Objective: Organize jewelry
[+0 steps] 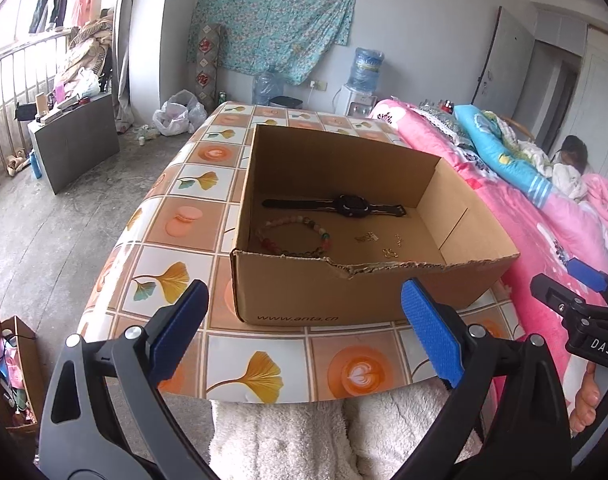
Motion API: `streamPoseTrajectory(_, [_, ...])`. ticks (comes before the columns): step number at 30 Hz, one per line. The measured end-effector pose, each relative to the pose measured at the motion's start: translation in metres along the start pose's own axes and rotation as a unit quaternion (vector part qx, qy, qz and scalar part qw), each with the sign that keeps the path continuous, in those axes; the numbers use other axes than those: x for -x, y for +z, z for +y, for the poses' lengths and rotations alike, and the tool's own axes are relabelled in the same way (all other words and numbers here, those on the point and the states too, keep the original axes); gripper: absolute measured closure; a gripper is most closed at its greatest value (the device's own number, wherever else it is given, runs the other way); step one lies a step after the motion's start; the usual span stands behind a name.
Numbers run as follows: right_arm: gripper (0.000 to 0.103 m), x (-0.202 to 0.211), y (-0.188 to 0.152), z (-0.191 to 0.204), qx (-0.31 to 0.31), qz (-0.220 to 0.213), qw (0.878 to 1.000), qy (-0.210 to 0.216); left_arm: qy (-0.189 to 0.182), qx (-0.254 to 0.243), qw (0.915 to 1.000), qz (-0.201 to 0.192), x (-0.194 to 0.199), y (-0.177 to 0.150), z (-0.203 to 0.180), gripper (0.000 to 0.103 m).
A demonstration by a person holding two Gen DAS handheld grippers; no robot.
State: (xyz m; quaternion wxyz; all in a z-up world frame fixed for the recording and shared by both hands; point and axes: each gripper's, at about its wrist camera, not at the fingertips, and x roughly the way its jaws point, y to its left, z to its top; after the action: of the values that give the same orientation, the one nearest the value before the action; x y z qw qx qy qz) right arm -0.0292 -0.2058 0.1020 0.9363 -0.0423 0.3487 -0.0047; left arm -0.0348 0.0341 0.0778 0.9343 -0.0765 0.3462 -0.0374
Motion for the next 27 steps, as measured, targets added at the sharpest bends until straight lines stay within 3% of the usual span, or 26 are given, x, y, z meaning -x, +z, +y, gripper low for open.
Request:
streamPoseTrajectory(4, [0.006,-0.006,-0.004,0.004,0.010,0.006,0.999,-0.030,0.036,-0.012,0.9993,0.007,-0.006,-0.004,-0.003,0.010])
streamPoseTrajectory(13, [0.006,-0.019,-0.007,0.001,-0.012,0.031,0.999,-0.022,0.080,-0.041,0.9959,0.002,-0.003,-0.006,-0.012,0.010])
streamPoseTrajectory(21, [0.007,-0.018,-0.008,0.003,-0.016,0.026,0.999,-0.008,0.061,-0.035,0.9974,0.016,-0.005,-0.004,-0.014,0.010])
streamPoseTrajectory(27, [0.006,-0.018,-0.010,0.001,-0.019,0.025,1.000,0.003,0.071,-0.039,0.9961,0.035,-0.013,-0.008,-0.015,0.010])
